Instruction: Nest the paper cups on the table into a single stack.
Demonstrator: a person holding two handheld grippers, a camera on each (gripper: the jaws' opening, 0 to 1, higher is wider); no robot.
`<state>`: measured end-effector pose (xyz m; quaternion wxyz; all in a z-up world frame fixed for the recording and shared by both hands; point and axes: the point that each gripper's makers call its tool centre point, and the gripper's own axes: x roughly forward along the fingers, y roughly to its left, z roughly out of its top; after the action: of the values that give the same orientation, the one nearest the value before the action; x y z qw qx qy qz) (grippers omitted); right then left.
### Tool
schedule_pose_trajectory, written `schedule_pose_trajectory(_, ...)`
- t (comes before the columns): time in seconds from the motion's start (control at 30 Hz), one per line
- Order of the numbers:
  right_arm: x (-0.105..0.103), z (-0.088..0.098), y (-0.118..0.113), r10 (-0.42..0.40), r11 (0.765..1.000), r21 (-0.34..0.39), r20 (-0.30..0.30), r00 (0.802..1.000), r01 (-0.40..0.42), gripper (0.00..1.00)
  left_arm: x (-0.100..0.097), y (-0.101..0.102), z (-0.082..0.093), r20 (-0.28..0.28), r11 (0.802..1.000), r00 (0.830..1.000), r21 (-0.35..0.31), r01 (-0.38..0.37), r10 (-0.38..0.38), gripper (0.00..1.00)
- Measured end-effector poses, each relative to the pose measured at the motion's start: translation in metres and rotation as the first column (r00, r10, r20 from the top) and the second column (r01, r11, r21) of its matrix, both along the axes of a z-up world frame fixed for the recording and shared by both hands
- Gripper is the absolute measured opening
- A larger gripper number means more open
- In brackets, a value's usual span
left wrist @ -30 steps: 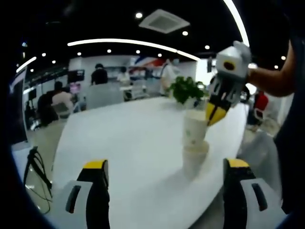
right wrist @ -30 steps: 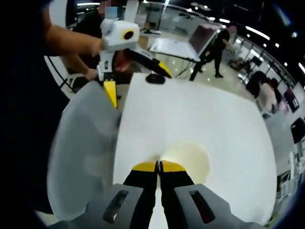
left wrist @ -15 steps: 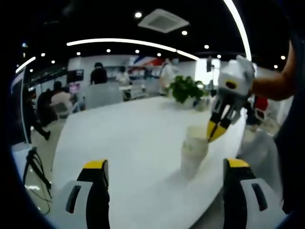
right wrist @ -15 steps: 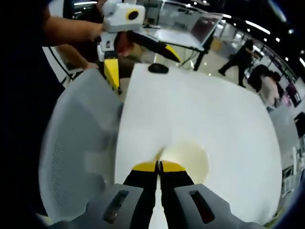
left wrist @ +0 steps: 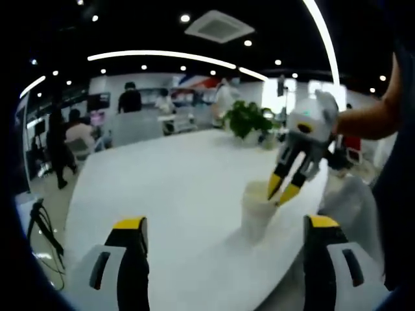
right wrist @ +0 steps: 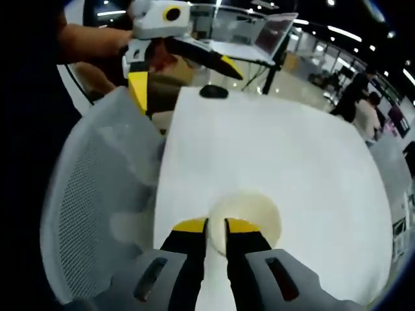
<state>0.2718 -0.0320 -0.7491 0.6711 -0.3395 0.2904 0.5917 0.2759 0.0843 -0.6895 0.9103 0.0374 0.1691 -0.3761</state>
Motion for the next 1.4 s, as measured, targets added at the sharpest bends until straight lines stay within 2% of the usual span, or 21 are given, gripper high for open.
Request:
schedule_pose_trajectory(0.17,0.008,0.016,0.000,-0.054,0.997,0.062,0.018,0.998,0.053,0.23,0.001,-0.002,0.001,0.004,1.000,1.000,0.001,0.003,-0.003,0.98)
schedule_pose_trajectory(0.23,0.013,0.030,0.002,-0.112,0.982,0.156,0.013,0.994,0.109,0.29,0.002,-0.002,0.002,0.007,1.000,1.000,-0.001,0.004,-0.004,0.98)
schedule_pose_trajectory(0.27,0.016,0.038,0.003,-0.143,0.967,0.214,0.002,0.990,0.140,0.36,0.002,-0.002,0.003,0.010,1.000,1.000,-0.004,0.003,-0.003,0.98)
schedule_pose_trajectory(0.37,0.022,0.053,-0.008,-0.204,0.934,0.302,0.007,0.979,0.192,0.51,0.002,-0.002,0.007,0.023,1.000,1.000,-0.006,0.007,-0.007,0.98)
schedule_pose_trajectory(0.4,0.024,0.058,-0.013,-0.238,0.914,0.339,0.002,0.971,0.223,0.54,0.002,-0.002,0.007,0.025,1.000,1.000,-0.007,0.011,-0.010,0.98)
schedule_pose_trajectory(0.5,0.025,0.065,-0.024,-0.277,0.874,0.409,-0.022,0.961,0.261,0.67,0.001,-0.001,0.003,0.019,1.000,1.000,0.007,0.019,-0.020,0.98)
schedule_pose_trajectory(0.57,0.027,0.070,-0.038,-0.317,0.833,0.469,-0.029,0.948,0.293,0.75,0.000,-0.003,0.001,0.011,1.000,1.000,0.007,0.028,-0.028,0.98)
schedule_pose_trajectory(0.63,0.029,0.070,-0.049,-0.361,0.801,0.496,-0.043,0.932,0.334,0.82,-0.001,-0.006,0.000,0.018,0.999,0.999,-0.002,0.036,-0.036,0.98)
schedule_pose_trajectory(0.7,0.031,0.066,-0.064,-0.413,0.759,0.531,-0.053,0.909,0.376,0.89,-0.001,-0.010,-0.005,0.018,0.999,0.999,-0.007,0.038,-0.037,0.98)
schedule_pose_trajectory(0.77,0.028,0.059,-0.073,-0.433,0.750,0.528,-0.063,0.899,0.398,0.92,-0.001,-0.013,-0.013,0.011,0.999,0.999,-0.010,0.038,-0.038,0.98)
schedule_pose_trajectory(0.87,0.025,0.050,-0.083,-0.483,0.711,0.548,-0.076,0.872,0.441,0.95,-0.004,-0.017,-0.026,-0.007,0.999,0.999,0.003,0.039,-0.039,0.98)
schedule_pose_trajectory(0.93,0.021,0.040,-0.086,-0.491,0.703,0.553,-0.076,0.868,0.447,0.97,-0.006,-0.021,-0.035,-0.018,0.999,0.999,0.011,0.048,-0.047,0.98)
schedule_pose_trajectory(1.0,0.019,0.026,-0.090,-0.503,0.724,0.538,-0.017,0.864,0.432,1.00,-0.007,-0.023,-0.044,-0.031,0.998,0.998,0.029,0.057,-0.056,0.98)
schedule_pose_trajectory(1.2,0.011,-0.002,-0.083,-0.501,0.731,0.508,-0.056,0.864,0.456,0.96,-0.006,-0.034,-0.065,-0.031,0.989,0.994,0.098,0.106,-0.104,0.92)
schedule_pose_trajectory(1.33,0.011,-0.009,-0.077,-0.481,0.759,0.478,-0.044,0.876,0.441,0.89,-0.001,-0.046,-0.073,-0.044,0.981,0.989,0.127,0.147,-0.142,0.89)
schedule_pose_trajectory(1.4,0.010,-0.016,-0.077,-0.464,0.789,0.426,-0.061,0.884,0.443,0.81,0.003,-0.052,-0.078,-0.051,0.976,0.986,0.141,0.163,-0.158,0.85)
